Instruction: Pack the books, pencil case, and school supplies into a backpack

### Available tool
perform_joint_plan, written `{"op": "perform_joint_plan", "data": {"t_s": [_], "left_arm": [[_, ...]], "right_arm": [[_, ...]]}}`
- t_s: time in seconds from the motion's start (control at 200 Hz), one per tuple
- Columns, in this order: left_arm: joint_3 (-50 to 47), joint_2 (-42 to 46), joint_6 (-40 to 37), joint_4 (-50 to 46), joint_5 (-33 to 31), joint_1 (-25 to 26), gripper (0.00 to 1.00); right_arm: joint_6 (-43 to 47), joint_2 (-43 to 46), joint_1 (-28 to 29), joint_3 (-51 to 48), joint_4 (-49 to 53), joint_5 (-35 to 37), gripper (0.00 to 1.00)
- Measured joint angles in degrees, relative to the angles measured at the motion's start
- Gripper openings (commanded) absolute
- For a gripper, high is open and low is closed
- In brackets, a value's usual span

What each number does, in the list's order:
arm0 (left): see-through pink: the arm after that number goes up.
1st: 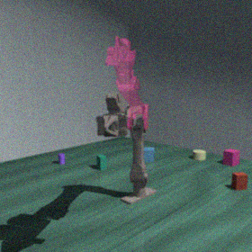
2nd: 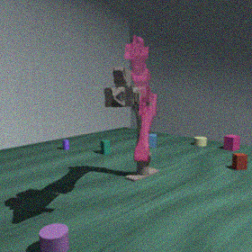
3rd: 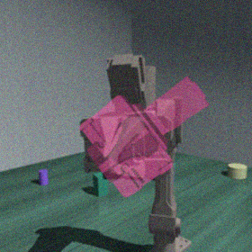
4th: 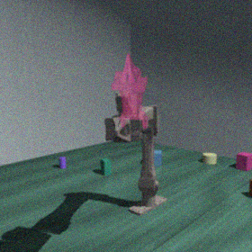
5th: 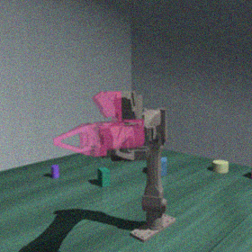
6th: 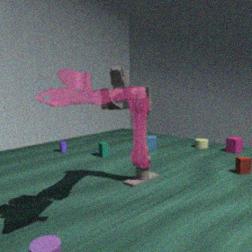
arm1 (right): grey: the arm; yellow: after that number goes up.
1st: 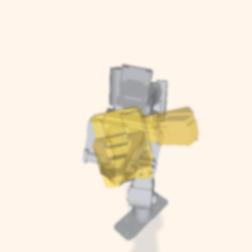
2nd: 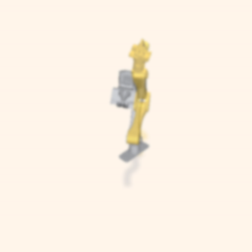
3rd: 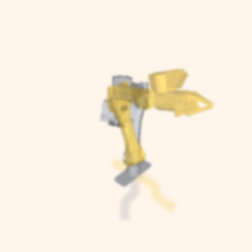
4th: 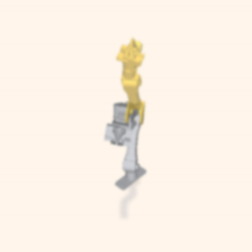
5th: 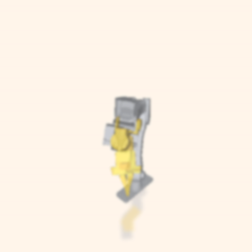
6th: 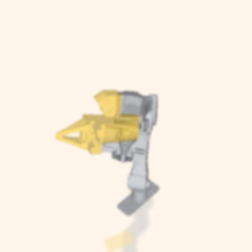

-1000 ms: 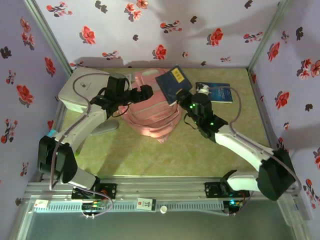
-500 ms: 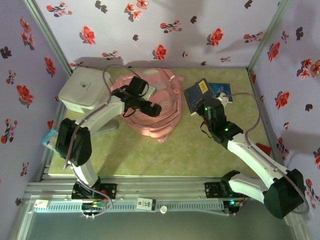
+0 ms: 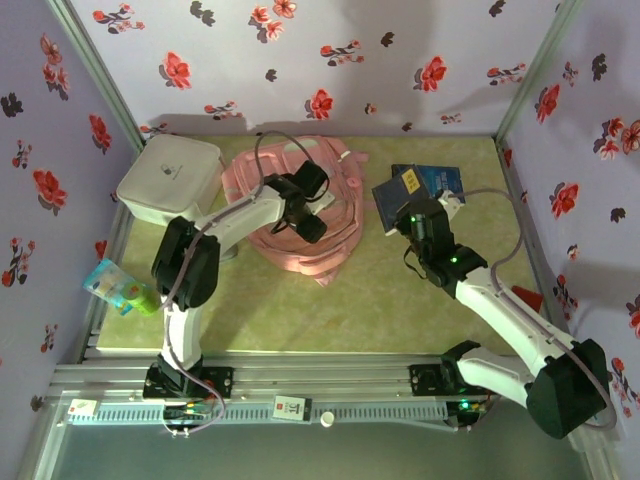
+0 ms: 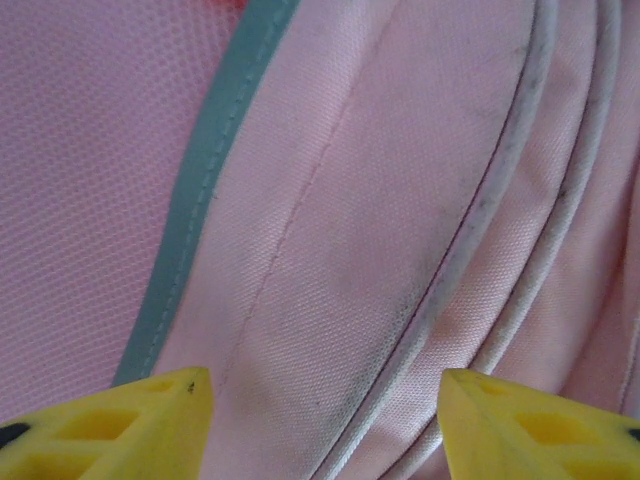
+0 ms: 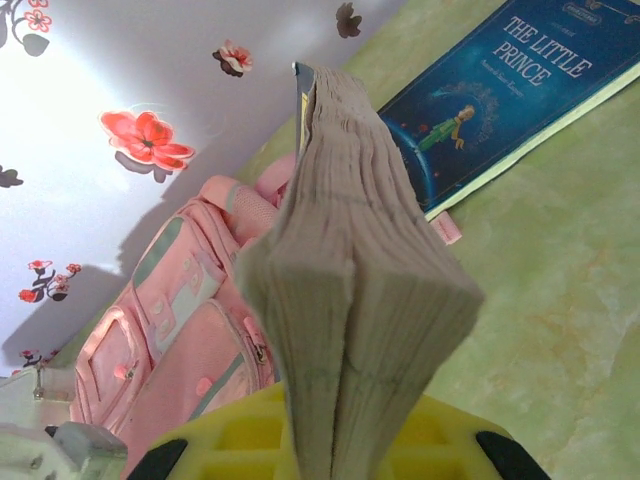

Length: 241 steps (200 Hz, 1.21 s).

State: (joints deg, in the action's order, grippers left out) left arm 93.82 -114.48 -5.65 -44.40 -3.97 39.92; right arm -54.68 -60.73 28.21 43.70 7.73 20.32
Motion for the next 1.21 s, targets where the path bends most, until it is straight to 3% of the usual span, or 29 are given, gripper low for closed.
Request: {"op": "perform_joint_plan", "data": {"t_s": [0.1, 0.285, 0.58, 1.025, 1.205], "left_arm": [[0.66, -1.05, -0.66, -0.98, -0.57, 0.22, 0.59], [2.47, -2.69, -1.01, -2.08, -3.15, 0.33, 0.47], [4.07, -3.67, -1.20, -3.26, -7.04, 1.70, 0.35], [3.82, -0.90, -0.28, -1.38, -9.20, 2.03, 0.00], [3.32, 3.63, 1.07, 0.70, -10.51, 1.99, 0.00]], "right_arm": [[-0.59, 0.15, -0.20, -0.39, -0.02, -0.07, 0.06], [-1.44, 0.20, -0.26, -0.70, 0.13, -0.44, 0.06], [-1.51, 0.20, -0.59, -0.70, 0.13, -0.85, 0.06], [-2.12, 2.12, -0.85, -1.90, 1.49, -0.76, 0.07], [-2.80, 5.38, -0.94, -4.28, 1.84, -0.79, 0.07]]}}
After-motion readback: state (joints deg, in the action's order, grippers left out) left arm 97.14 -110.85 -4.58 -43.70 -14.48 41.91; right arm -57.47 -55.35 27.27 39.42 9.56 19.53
